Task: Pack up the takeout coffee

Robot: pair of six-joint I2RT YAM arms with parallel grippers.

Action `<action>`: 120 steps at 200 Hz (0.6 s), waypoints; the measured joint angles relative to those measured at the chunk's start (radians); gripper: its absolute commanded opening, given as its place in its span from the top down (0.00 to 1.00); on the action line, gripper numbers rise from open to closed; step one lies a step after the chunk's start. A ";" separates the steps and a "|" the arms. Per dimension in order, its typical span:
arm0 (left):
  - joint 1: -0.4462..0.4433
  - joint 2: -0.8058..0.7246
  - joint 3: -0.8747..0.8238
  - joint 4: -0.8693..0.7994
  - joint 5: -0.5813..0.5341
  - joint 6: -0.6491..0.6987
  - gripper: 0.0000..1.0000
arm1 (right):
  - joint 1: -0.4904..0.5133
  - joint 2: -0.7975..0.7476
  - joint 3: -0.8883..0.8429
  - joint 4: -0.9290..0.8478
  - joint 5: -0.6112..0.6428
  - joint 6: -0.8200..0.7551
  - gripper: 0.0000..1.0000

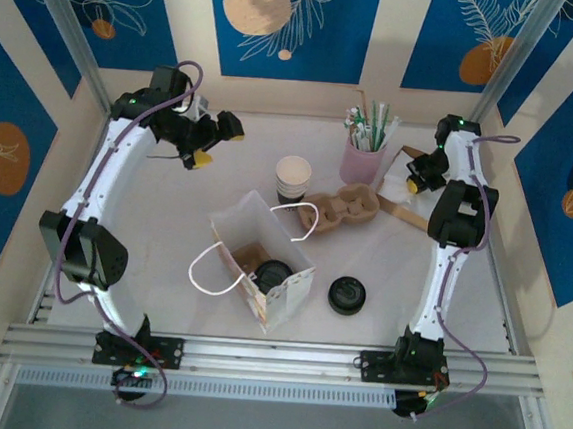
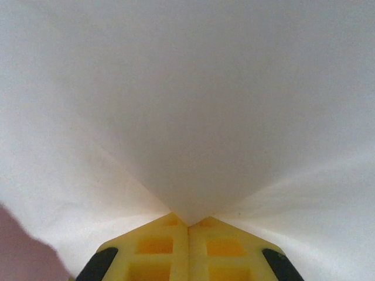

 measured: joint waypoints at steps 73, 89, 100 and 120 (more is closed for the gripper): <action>0.000 -0.011 -0.011 0.001 0.001 0.000 0.00 | 0.001 -0.162 -0.014 0.015 0.001 0.000 1.00; 0.000 -0.015 -0.016 0.003 0.001 0.000 0.00 | 0.001 -0.185 -0.023 0.018 0.006 -0.001 1.00; 0.000 -0.019 -0.020 0.003 0.001 0.000 0.00 | 0.002 -0.201 -0.032 0.019 0.011 -0.002 1.00; 0.000 -0.035 -0.037 0.005 0.001 0.000 0.00 | 0.003 -0.234 -0.052 0.019 0.016 -0.009 1.00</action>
